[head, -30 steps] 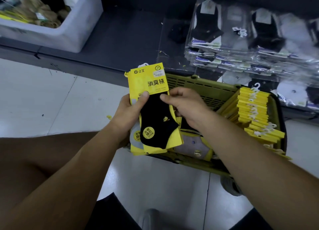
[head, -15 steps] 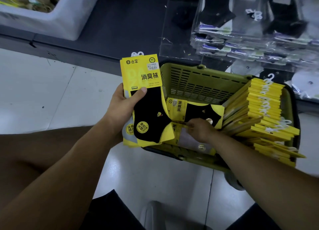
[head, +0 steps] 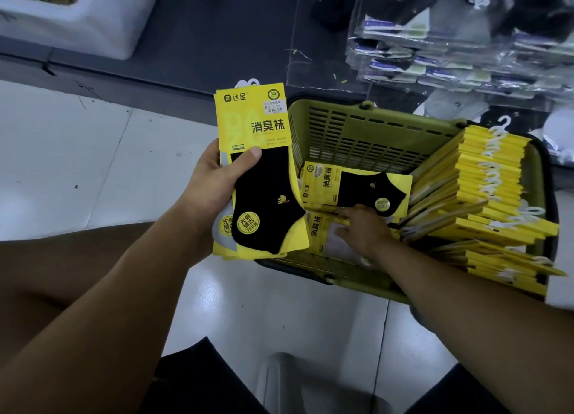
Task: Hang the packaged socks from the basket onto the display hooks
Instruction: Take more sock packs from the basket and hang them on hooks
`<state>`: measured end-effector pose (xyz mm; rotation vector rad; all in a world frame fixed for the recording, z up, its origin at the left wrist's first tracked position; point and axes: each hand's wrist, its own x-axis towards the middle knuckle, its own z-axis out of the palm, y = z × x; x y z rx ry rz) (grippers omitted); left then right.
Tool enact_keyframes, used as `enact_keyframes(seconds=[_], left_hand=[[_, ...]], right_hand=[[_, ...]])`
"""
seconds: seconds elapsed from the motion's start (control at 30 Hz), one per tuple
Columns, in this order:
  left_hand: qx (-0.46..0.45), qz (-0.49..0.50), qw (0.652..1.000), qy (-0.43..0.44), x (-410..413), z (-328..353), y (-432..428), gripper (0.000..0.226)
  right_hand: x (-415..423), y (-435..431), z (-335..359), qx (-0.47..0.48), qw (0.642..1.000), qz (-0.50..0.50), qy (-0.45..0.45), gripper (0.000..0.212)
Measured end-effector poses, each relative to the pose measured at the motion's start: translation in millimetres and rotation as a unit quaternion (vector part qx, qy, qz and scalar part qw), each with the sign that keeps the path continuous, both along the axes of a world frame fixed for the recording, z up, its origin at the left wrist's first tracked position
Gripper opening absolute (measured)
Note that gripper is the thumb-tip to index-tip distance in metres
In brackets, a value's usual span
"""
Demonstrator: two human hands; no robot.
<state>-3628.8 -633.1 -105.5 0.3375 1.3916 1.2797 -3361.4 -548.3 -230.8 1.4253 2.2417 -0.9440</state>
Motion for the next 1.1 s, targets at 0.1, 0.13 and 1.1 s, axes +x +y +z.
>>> enact_keyframes(seconds=[0.1, 0.13, 1.1], left_hand=[[0.002, 0.001, 1.000, -0.004, 0.3, -1.2, -0.9, 0.050], [0.002, 0.003, 1.000, -0.006, 0.4, -1.3, -1.1, 0.051], [0.000, 0.002, 1.000, 0.000, 1.0, -2.6, -5.1, 0.050]], right_hand=[[-0.2, -3.1, -2.5, 0.001, 1.000, 0.015, -0.022, 0.051], [0.7, -4.5, -3.3, 0.007, 1.000, 0.018, -0.024, 0.050], [2.4, -5.2, 24.4, 0.084, 0.995, 0.045, -0.012, 0.022]])
